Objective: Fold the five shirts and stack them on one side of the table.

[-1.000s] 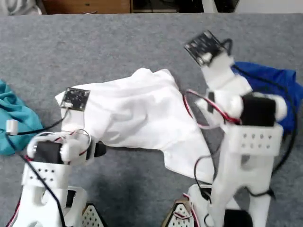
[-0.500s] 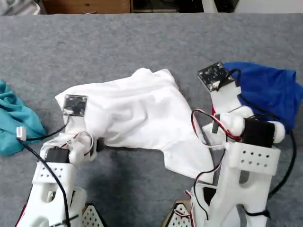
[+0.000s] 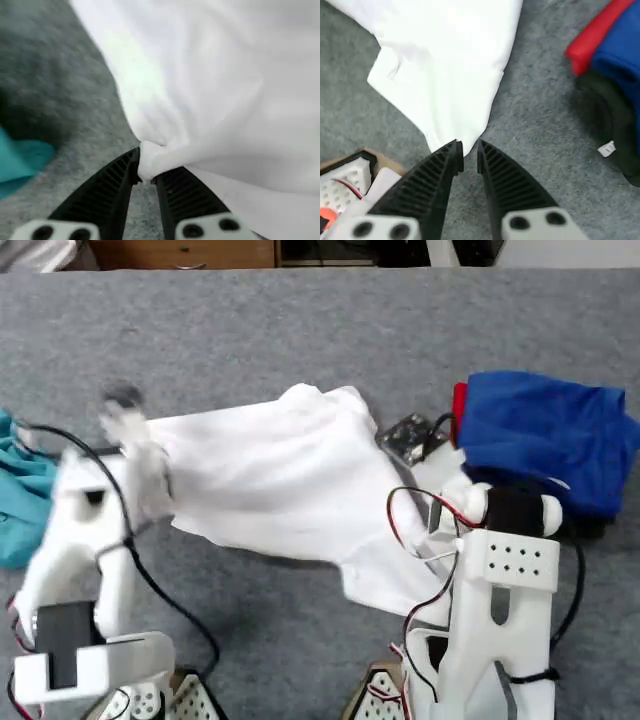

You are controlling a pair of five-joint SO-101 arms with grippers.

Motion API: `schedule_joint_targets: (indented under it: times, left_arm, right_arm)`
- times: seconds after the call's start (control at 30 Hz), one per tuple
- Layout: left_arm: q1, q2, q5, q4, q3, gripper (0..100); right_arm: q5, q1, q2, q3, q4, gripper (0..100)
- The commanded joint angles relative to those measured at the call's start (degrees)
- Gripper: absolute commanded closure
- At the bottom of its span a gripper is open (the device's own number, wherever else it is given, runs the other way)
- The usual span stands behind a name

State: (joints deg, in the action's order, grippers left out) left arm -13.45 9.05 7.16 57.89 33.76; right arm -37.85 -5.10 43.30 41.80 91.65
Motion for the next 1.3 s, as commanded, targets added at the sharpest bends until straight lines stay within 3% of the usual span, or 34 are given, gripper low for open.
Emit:
schedule_joint_targets:
  times: [0.0, 0.13, 0.27, 0.53, 0.7, 0.83, 0.97, 1.07, 1.27]
  left_arm:
    - [-5.98, -1.01, 0.09, 7.91, -20.92, 98]
    - [-6.51, -1.19, 0.00, 11.52, -29.36, 98]
    - [-3.78, -1.89, -0.26, 11.16, -27.69, 98]
    - [-4.57, -11.21, -5.19, -5.80, -18.64, 98]
    - [-7.74, -22.02, -10.02, -18.55, -17.41, 98]
    - [-9.23, -25.98, -10.55, -16.79, -23.30, 98]
    - [-10.20, -27.47, -10.55, -15.91, -25.32, 98]
    - [-9.85, -28.09, -10.46, -16.18, -25.58, 98]
    - [-9.93, -28.62, -10.46, -16.09, -27.16, 98]
  right_arm:
    - [-2.99, 3.91, 0.57, 5.05, -2.64, 92.3]
    - [-9.14, 8.57, 0.92, 13.58, -7.56, 92.2]
    - [-16.70, 11.30, 1.01, 13.85, -7.91, 92.2]
    - [-22.42, 15.69, 1.01, 8.84, -6.51, 92.2]
    - [-33.49, 16.40, 1.01, 5.93, 3.43, 92.1]
    - [-38.15, 16.92, 1.01, 2.33, 8.09, 91.1]
    - [-38.86, 22.37, 1.01, 1.19, 10.11, 80.7]
    - [-38.51, 29.76, 1.01, 4.35, 9.32, 79.0]
    - [-31.30, 46.90, 0.66, 17.19, -3.60, 79.0]
